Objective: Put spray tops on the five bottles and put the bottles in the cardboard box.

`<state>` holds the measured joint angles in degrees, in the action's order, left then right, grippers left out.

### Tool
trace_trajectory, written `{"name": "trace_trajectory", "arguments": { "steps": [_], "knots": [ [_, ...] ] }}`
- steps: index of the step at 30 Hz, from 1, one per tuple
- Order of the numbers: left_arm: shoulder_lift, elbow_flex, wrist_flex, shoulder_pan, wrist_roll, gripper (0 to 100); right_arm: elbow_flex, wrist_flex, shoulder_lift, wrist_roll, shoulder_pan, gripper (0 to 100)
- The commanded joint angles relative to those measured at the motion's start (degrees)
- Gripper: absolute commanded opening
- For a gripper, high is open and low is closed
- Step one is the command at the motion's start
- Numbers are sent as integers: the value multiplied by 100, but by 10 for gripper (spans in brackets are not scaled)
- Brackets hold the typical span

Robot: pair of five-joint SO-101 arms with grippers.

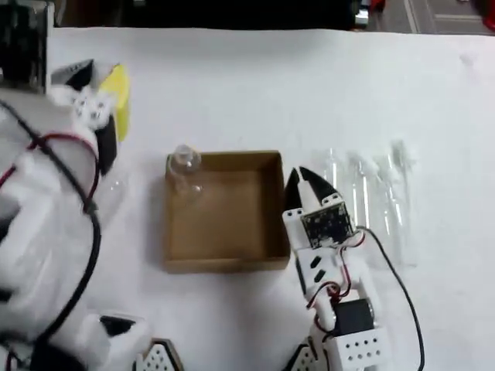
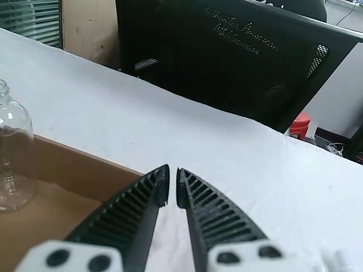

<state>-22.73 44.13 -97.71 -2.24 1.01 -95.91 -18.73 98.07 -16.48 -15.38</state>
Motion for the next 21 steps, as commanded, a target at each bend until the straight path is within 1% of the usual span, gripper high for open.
{"name": "trace_trajectory", "arguments": {
  "steps": [1,5,9,16,21],
  "knots": [
    [-1042,-1327,624,-145,-35,22,-35,136,40,-18,57,15],
    [-1798,-2400,1196,-145,-35,23,-35,136,40,-18,57,15],
    [-2510,-3560,2066,-145,-35,24,-35,136,40,-18,57,15],
    [-3257,-5802,4686,-154,-158,23,-35,136,31,-18,57,15],
    [-3301,-7033,6374,-145,-967,24,-35,136,22,-18,40,15]
  ]
}}
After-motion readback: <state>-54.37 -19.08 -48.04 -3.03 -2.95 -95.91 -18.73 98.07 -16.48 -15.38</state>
